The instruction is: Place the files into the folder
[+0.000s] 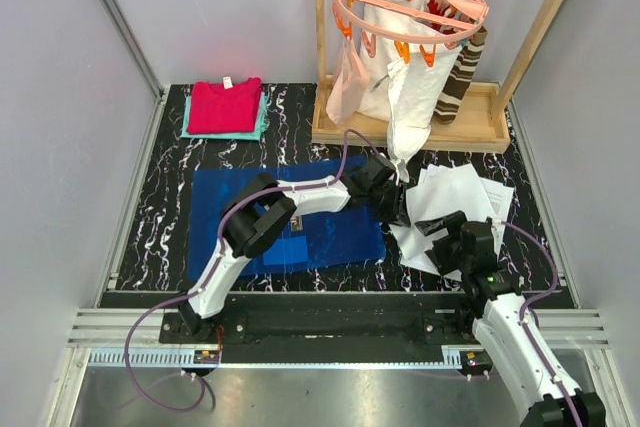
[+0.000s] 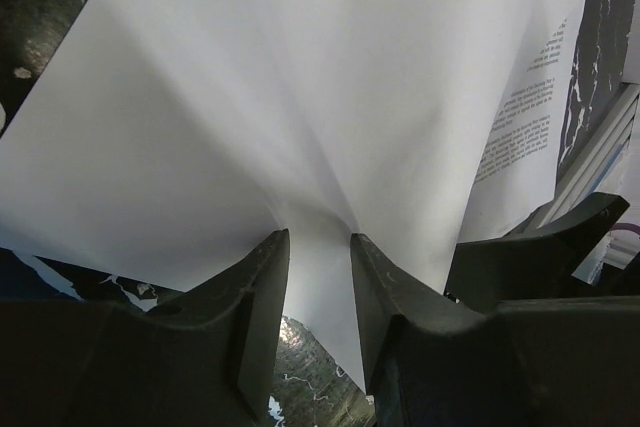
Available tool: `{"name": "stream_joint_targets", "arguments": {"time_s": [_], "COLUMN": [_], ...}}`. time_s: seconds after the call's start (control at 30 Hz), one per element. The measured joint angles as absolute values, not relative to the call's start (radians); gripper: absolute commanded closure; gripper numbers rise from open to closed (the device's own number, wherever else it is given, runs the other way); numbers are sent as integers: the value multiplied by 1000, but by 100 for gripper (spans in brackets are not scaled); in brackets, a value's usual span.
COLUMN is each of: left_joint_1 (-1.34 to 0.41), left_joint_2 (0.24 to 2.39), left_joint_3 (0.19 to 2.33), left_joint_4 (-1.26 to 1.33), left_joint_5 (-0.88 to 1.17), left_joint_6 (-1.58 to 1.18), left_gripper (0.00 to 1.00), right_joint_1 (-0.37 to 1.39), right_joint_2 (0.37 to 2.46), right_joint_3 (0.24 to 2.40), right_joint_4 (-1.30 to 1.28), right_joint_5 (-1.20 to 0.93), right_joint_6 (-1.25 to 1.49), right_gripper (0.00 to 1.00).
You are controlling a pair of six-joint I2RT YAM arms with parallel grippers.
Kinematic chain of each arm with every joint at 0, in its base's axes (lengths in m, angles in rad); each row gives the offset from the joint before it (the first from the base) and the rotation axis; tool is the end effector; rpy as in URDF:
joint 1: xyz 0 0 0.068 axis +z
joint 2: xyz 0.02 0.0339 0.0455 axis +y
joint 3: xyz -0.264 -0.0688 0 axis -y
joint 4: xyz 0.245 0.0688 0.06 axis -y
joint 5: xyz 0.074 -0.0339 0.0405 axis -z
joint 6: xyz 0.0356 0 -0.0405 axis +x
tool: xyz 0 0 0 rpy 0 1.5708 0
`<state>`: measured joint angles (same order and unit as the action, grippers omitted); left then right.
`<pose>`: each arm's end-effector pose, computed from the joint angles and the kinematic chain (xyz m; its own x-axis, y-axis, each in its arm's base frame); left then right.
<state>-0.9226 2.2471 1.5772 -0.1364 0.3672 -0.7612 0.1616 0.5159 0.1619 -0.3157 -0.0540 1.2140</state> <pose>0.2849 -0.3973 0.1369 -0.9322 0.1645 -0.3224 0.3467 0.6614 -0.6650 0.1249 0.0223 0.1471 -0.4037 0.8822 -0.2424 0.5034 0.4354 0.7463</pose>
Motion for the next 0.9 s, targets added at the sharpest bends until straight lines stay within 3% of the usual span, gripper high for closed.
{"name": "stream_joint_targets", "arguments": {"time_s": [0.4, 0.53, 0.9], "left_joint_1": [-923, -923, -923], "left_joint_2": [2261, 2261, 2261], "left_joint_3": [1564, 1545, 1520], "left_joint_4": [-87, -51, -5], "left_joint_5": [418, 435, 447], "left_joint_6": [-803, -822, -839], "left_gripper": [64, 64, 65], "right_joint_1": [162, 162, 162], "right_joint_2": [447, 403, 282], "right_joint_3": [135, 129, 128], "right_joint_4": [-335, -335, -382], "right_joint_5": [-83, -88, -10], "right_joint_6": [1238, 1251, 1278], "right_gripper": [0, 7, 14]}}
